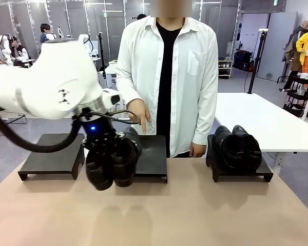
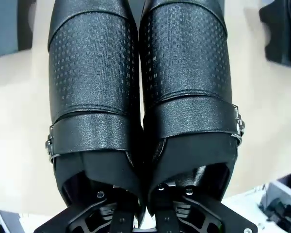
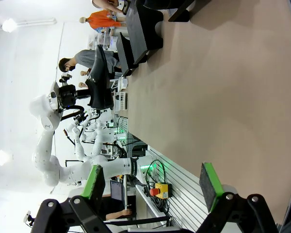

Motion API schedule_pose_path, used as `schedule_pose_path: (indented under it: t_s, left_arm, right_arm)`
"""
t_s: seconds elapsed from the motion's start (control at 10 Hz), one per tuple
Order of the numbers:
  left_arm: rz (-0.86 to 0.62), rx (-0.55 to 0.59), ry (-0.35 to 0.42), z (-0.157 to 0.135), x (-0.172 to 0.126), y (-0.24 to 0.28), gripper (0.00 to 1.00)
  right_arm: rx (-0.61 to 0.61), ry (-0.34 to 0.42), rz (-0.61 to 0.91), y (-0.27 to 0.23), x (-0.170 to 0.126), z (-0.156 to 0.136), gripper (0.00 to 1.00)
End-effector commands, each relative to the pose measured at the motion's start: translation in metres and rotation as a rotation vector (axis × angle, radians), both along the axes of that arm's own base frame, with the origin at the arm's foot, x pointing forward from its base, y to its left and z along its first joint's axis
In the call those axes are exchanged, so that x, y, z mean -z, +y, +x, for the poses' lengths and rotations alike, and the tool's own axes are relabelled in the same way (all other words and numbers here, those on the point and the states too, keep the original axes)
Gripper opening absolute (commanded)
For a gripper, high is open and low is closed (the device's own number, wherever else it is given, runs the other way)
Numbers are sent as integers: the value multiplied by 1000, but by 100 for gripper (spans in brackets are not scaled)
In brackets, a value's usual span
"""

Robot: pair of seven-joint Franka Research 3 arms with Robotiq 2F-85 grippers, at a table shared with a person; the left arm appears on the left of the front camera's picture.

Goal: Place the shoes on the stand as instructed by the person.
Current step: Pick up another pair of Shoes and place it on the Shoes Stand indicated by the person.

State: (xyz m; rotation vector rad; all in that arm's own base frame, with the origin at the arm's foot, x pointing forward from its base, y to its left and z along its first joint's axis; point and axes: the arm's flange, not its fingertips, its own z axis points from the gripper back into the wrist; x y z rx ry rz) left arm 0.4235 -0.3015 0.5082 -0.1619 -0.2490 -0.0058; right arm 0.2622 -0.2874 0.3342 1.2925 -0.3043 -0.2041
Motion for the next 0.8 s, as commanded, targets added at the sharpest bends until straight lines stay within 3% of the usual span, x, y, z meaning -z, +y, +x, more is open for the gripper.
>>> schedule_pose_path:
  t_s: [0.0, 0.3, 0.7]
  left_arm:
    - [1, -5, -79, 41, 3, -31, 8]
    - [25, 83, -169, 81, 19, -56, 8]
    - [103, 85, -236, 126, 38, -79, 8]
  right_arm:
    - [-5, -2, -13, 2, -2, -3, 100]
    - [-5, -2, -13, 2, -2, -3, 100]
    - [-5, -2, -13, 2, -2, -3, 100]
